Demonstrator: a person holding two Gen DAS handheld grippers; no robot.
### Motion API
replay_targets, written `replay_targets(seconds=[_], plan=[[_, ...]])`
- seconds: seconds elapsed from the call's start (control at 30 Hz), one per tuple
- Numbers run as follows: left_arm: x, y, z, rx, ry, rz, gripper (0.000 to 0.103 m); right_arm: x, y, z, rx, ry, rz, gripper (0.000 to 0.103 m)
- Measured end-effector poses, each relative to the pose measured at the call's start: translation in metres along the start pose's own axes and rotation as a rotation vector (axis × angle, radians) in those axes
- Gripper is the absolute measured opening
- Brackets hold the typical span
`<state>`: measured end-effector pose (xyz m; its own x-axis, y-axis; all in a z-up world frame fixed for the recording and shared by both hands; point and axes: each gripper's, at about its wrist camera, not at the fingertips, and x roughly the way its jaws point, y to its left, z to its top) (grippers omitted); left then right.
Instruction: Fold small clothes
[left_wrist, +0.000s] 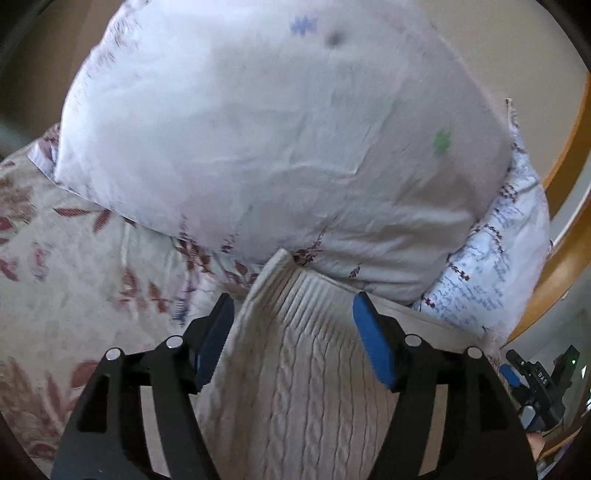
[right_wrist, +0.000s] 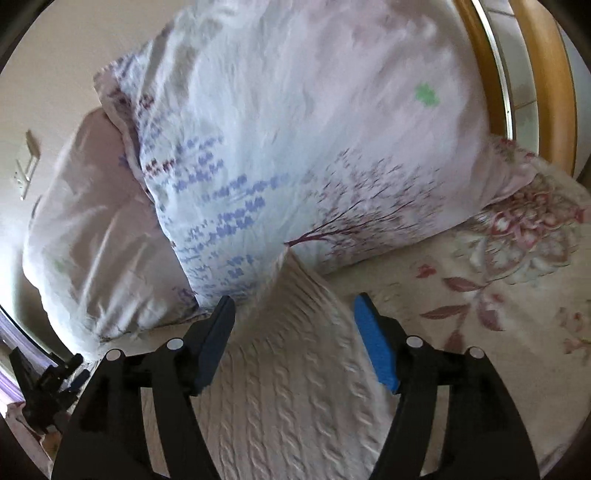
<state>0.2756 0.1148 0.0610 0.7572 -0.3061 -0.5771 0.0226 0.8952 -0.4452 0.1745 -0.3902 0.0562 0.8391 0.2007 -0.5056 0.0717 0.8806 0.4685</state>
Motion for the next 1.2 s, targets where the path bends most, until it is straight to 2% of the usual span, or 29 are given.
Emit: replay_targets(seconds=[0.1, 0.2, 0.3, 0.57, 0.67, 0.73, 0.8, 0.87, 1.2], plan=[[-0.016, 0.006, -0.01, 0.04, 0.016, 0.021, 0.065, -0.016, -0.012, -0.005, -0.034, 0.007, -0.025, 0.065], [-0.028, 0.015, -0.023, 0.065, 0.046, 0.034, 0.057, -0.024, -0.023, -0.019, -0.061, 0.05, -0.032, 0.054], [-0.034, 0.023, -0.036, 0.081, 0.081, 0.048, 0.051, -0.02, -0.027, -0.03, -0.09, 0.089, -0.045, 0.052], [-0.027, 0.023, -0.059, 0.145, 0.147, 0.08, 0.037, -0.003, -0.024, -0.052, -0.168, 0.182, -0.097, 0.046], [-0.023, 0.022, -0.063, 0.168, 0.155, 0.099, 0.032, 0.001, -0.022, -0.056, -0.195, 0.196, -0.107, 0.035], [-0.022, 0.022, -0.065, 0.172, 0.155, 0.104, 0.03, 0.001, -0.021, -0.058, -0.217, 0.193, -0.12, 0.03], [-0.022, 0.022, -0.066, 0.177, 0.159, 0.101, 0.023, 0.0, -0.02, -0.059, -0.228, 0.187, -0.116, 0.017], [-0.021, 0.021, -0.068, 0.181, 0.158, 0.095, 0.009, -0.005, -0.02, -0.059, -0.23, 0.171, -0.112, 0.013], [-0.039, 0.021, -0.064, 0.171, 0.133, 0.025, 0.007, -0.038, -0.012, -0.057, -0.198, 0.07, -0.07, 0.011]])
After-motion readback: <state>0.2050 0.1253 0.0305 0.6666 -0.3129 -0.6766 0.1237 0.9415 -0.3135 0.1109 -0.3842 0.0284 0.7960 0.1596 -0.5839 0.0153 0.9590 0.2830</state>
